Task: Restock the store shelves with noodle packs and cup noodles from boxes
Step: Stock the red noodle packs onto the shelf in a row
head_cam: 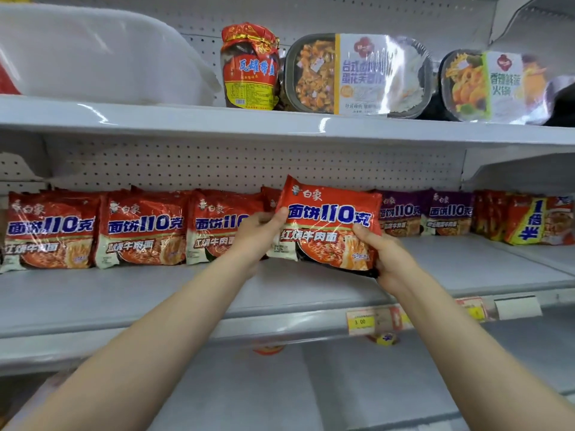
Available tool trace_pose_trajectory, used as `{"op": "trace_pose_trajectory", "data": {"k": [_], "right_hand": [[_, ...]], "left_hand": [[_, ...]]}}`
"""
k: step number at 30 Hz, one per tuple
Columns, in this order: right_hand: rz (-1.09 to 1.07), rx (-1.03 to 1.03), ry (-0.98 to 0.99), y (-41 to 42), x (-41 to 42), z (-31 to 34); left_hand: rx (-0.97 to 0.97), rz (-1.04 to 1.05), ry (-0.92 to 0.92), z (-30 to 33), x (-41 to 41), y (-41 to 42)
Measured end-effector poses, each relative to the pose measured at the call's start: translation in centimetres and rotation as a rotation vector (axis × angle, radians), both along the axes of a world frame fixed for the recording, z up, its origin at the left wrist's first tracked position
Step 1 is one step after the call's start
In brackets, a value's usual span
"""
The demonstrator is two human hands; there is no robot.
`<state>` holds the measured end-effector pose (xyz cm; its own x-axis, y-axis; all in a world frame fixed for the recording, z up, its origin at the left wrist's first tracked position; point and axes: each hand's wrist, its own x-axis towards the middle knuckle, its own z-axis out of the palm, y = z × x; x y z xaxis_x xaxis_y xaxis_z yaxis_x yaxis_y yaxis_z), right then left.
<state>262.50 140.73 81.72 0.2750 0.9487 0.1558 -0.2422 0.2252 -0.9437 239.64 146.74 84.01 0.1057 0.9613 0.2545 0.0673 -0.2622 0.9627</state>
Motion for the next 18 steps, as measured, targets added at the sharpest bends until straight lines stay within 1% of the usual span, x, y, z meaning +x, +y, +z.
{"op": "trace_pose_trajectory", "data": {"k": [3,6,9,13,16,18], "right_hand": [[0.014,0.011,-0.021,0.3,0.1,-0.1],[-0.016,0.021,-0.016,1.0,0.6,-0.5],[-0.025,0.016,0.099,2.2,1.4,-0.6],[-0.031,-0.007,0.158,3.9,2.2,-0.6],[-0.062,-0.016,0.084,5.3,3.2,-0.8],[-0.081,-0.018,0.018,6.3,3.8,-0.7]], "left_hand": [[-0.031,0.025,-0.214,-1.4,1.3,-0.1],[-0.067,0.072,-0.357,-2.1,2.2,-0.3],[-0.086,0.165,-0.454,-2.5,3.4,-0.6],[-0.068,0.229,-0.475,-2.7,3.8,0.5],[-0.081,0.216,-0.428,-2.5,3.7,1.4],[-0.061,0.231,-0.323,-2.4,3.4,2.4]]}}
